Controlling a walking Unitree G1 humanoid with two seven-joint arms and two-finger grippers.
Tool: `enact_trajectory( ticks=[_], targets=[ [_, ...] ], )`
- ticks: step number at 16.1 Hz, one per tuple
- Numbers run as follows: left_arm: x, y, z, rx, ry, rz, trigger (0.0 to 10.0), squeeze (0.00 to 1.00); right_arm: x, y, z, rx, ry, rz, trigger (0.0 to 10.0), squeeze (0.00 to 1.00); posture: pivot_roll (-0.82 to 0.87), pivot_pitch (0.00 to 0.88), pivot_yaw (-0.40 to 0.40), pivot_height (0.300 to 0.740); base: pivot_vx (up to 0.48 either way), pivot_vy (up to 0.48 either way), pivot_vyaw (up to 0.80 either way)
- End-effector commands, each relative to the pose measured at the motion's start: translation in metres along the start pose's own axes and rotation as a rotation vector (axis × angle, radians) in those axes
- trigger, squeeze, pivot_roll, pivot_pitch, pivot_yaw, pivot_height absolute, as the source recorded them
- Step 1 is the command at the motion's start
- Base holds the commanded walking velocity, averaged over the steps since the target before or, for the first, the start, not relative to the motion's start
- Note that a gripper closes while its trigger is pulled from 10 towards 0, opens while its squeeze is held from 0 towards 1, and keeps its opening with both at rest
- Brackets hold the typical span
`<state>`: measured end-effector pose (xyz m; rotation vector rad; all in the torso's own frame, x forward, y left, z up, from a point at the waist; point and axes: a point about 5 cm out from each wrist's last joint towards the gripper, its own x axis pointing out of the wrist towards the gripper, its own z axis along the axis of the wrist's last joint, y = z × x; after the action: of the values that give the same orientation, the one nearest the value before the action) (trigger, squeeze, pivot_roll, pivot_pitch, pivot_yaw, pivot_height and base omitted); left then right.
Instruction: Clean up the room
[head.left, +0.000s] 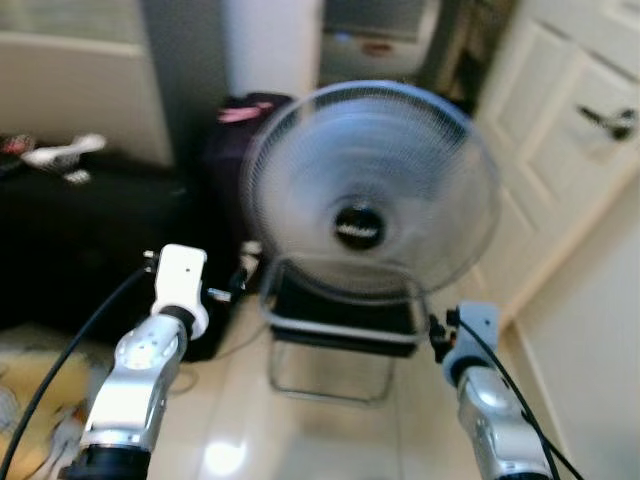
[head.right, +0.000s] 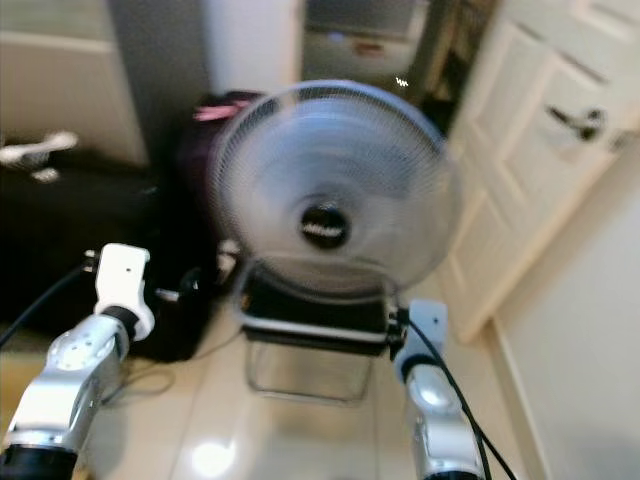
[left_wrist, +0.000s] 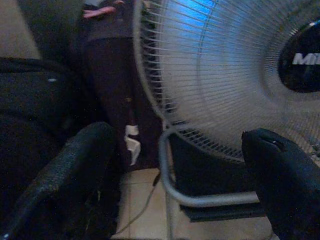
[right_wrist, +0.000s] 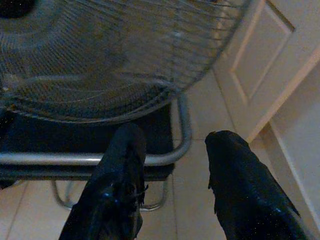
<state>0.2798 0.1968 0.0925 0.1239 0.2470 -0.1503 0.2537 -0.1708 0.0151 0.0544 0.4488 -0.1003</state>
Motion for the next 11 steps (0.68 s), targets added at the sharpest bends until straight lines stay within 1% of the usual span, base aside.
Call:
enact_trajectory(
  ticks=[1, 7, 8, 9, 11],
  targets=[
    [0.003, -0.006, 0.002, -0.008, -0.005, -0.021, 10.0, 0.40, 0.003, -0.005, 0.007, -0.016, -0.028, -0.016, 10.0, 0.00, -0.05, 0.000, -0.035, 0.740, 0.266, 0.000, 0.00],
    [0.003, -0.005, 0.002, -0.008, -0.007, -0.023, 10.0, 0.40, 0.007, 0.000, 0.005, -0.038, -0.047, 0.009, 10.0, 0.00, -0.05, 0.000, -0.035, 0.740, 0.285, 0.000, 0.00],
    [0.003, -0.005, 0.002, -0.004, -0.008, -0.032, 10.0, 0.39, 0.009, -0.004, 0.002, -0.125, -0.022, -0.011, 10.0, 0.00, -0.05, 0.000, -0.035, 0.740, 0.000, 0.000, 0.00],
    [0.003, -0.005, 0.002, 0.000, -0.007, -0.025, 10.0, 0.38, 0.011, -0.006, -0.003, -0.124, -0.007, -0.021, 10.0, 0.00, -0.05, 0.000, -0.036, 0.740, 0.000, 0.000, 0.00],
    [0.003, -0.004, 0.003, 0.004, -0.011, -0.023, 10.0, 0.39, 0.014, -0.011, -0.013, -0.088, 0.048, -0.055, 10.0, 0.00, -0.05, 0.000, -0.036, 0.740, 0.000, 0.000, 0.00]
  ],
)
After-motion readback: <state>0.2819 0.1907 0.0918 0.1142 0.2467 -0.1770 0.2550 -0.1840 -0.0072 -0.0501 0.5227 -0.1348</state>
